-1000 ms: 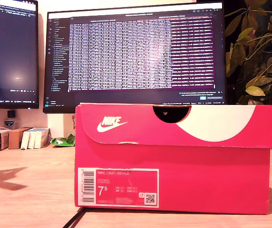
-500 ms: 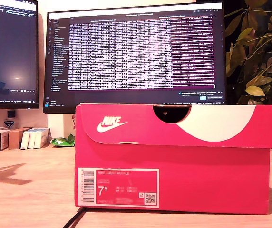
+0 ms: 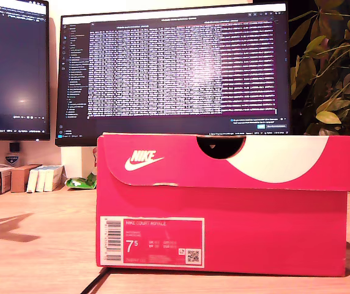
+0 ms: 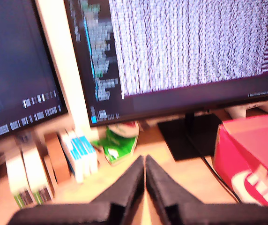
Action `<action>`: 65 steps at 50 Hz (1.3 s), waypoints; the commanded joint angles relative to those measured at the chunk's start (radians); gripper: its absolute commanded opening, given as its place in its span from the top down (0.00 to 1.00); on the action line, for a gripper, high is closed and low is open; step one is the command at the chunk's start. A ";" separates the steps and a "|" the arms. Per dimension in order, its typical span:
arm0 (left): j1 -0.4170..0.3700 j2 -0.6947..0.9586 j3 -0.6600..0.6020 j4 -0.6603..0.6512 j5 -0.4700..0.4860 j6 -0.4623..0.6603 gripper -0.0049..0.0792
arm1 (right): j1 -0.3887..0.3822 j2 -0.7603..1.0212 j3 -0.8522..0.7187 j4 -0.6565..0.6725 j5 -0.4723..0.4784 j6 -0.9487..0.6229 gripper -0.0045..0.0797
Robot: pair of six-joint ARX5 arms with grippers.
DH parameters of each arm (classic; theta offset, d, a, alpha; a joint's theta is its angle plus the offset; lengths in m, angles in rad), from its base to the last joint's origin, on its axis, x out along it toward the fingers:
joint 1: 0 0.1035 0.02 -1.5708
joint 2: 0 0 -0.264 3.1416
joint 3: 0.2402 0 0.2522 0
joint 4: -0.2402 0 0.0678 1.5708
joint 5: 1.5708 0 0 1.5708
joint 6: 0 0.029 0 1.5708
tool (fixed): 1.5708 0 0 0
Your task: Close the red shoebox by pushing the lid with your left arm and holding the box in place with your right arm
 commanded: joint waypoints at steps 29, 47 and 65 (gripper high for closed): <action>-0.004 -0.335 -0.224 -0.034 -0.028 -0.055 0.96 | 0.004 -0.343 -0.129 -0.098 0.006 0.012 0.96; -0.003 -0.528 -0.333 -0.086 -0.101 -0.081 0.96 | 0.029 -0.463 -0.173 -0.202 0.046 0.027 0.96; -0.006 -0.699 -0.408 -0.204 -0.167 -0.082 0.96 | 0.092 -0.463 -0.186 -0.285 0.122 -0.002 0.96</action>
